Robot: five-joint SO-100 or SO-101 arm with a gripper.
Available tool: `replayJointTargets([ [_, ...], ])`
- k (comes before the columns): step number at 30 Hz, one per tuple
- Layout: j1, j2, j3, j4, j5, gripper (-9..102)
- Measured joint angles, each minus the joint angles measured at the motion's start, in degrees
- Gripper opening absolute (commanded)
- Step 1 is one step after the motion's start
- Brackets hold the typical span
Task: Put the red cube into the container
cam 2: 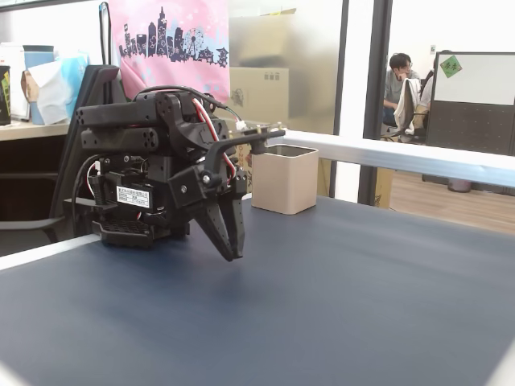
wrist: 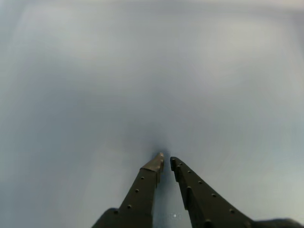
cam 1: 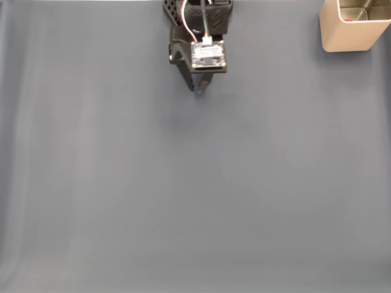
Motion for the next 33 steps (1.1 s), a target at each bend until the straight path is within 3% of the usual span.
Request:
replayJointTargets([
  [16,-0.62,0.26,0.00,8.09,0.88,0],
  [33,-0.62,0.26,0.00,8.35,-0.70,1],
])
